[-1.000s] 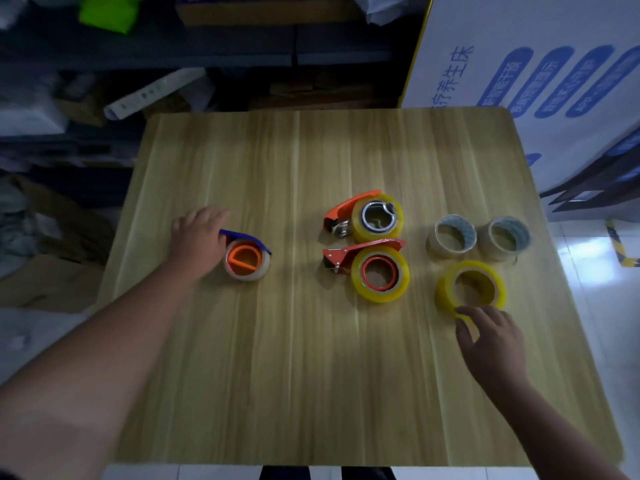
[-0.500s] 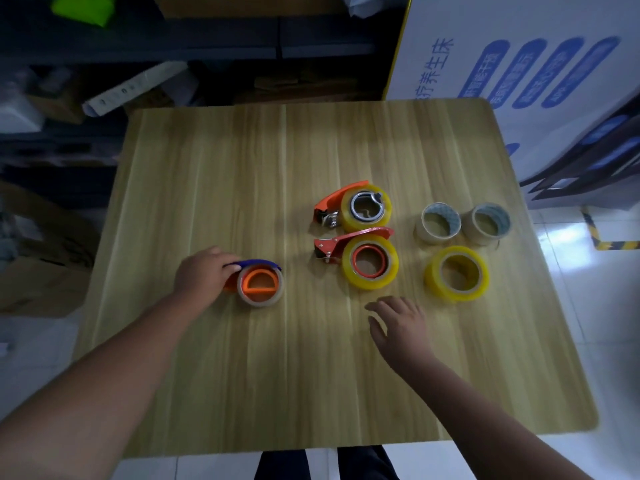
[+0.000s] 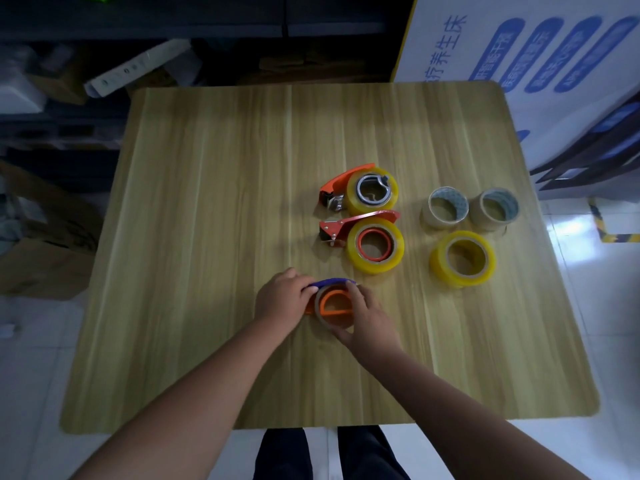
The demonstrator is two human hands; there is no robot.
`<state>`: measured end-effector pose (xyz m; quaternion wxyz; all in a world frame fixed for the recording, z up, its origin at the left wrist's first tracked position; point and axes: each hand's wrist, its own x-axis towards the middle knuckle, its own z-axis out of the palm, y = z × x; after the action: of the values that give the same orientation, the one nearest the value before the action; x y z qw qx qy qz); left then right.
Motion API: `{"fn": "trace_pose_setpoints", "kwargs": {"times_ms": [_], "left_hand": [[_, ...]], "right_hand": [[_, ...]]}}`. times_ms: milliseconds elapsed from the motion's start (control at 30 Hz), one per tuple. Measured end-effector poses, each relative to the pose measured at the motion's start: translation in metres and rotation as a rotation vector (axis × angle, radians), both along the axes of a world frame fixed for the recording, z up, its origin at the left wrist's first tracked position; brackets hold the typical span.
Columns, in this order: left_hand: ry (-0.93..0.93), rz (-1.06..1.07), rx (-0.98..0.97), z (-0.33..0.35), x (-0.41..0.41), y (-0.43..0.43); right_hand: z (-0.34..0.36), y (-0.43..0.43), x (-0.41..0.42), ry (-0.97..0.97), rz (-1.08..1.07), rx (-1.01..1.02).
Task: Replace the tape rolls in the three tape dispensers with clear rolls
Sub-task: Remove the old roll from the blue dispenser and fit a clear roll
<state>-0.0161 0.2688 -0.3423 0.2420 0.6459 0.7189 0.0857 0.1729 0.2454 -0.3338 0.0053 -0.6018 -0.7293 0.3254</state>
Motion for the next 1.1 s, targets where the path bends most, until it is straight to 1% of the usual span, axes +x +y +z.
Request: {"fn": "trace_pose_setpoints", "kwargs": {"times_ms": [133,300,367,467,567,833,933,1000,1100], "left_hand": [[-0.013,-0.01,0.001,0.002,0.013,-0.002],[-0.076,0.139,-0.019,0.007,0.011,-0.004],[-0.156,0.148,-0.067,0.009,0.007,-0.006],[-0.305,0.145,-0.191,0.009,-0.007,-0.009],[-0.363,0.151,-0.296,0.008,-0.022,-0.015],[-0.297,0.198,-0.305,0.015,-0.017,-0.018],[-0.282,0.201,-0.319,0.019,-0.016,-0.016],[-0.267,0.19,-0.336,0.019,-0.017,-0.016],[-0.267,0.184,-0.352,0.016,-0.02,-0.016]], "right_hand": [[-0.002,-0.007,0.004,-0.07,-0.029,0.047],[0.0,-0.006,0.002,-0.154,0.031,0.062],[0.001,-0.004,0.0,-0.187,0.051,0.049],[0.002,-0.002,-0.003,-0.227,0.072,0.024],[0.003,-0.001,-0.005,-0.257,0.128,-0.005],[0.018,0.002,-0.008,-0.217,0.154,0.011],[0.033,0.003,-0.002,-0.169,0.132,0.059],[0.04,0.007,0.009,-0.14,0.094,0.089],[0.038,0.017,0.041,-0.126,-0.059,0.13]]}}
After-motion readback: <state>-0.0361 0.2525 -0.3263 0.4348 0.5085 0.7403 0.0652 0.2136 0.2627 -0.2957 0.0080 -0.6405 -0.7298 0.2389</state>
